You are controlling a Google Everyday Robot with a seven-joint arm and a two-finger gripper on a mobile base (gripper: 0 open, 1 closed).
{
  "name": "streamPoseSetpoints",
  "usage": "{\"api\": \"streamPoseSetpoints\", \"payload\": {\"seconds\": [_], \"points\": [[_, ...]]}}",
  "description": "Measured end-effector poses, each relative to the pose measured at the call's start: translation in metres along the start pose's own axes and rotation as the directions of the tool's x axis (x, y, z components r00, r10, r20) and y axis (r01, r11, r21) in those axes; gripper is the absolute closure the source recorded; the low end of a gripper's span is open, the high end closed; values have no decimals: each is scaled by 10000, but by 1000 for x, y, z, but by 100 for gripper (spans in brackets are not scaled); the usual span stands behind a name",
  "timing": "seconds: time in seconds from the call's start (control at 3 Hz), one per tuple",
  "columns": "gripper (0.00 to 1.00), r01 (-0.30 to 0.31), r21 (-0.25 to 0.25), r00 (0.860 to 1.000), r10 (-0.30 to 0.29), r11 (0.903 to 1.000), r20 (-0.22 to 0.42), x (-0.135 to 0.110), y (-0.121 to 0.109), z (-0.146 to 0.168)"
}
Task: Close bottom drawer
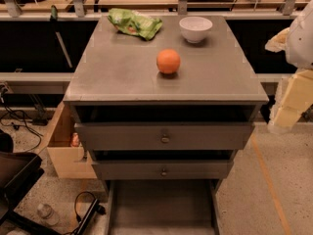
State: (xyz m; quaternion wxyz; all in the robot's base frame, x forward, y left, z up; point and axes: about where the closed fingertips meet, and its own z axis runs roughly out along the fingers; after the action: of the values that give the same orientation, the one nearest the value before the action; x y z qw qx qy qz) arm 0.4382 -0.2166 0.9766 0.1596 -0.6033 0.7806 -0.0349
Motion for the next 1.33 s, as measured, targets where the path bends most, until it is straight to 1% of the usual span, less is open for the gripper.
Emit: {"api": "streamPoseSetpoints", "payload": {"seconds": [0.33, 0.67, 1.0, 1.33], "points": [[0, 0, 2, 10000, 0, 10000, 1, 0, 0, 0], [0, -137, 27, 9999, 137, 9999, 63, 3, 8, 11], [0, -165, 442, 9977, 136, 9989, 662, 8, 48, 27], [0, 0, 1206, 9926, -147, 9927, 1204, 19, 95, 37]]}}
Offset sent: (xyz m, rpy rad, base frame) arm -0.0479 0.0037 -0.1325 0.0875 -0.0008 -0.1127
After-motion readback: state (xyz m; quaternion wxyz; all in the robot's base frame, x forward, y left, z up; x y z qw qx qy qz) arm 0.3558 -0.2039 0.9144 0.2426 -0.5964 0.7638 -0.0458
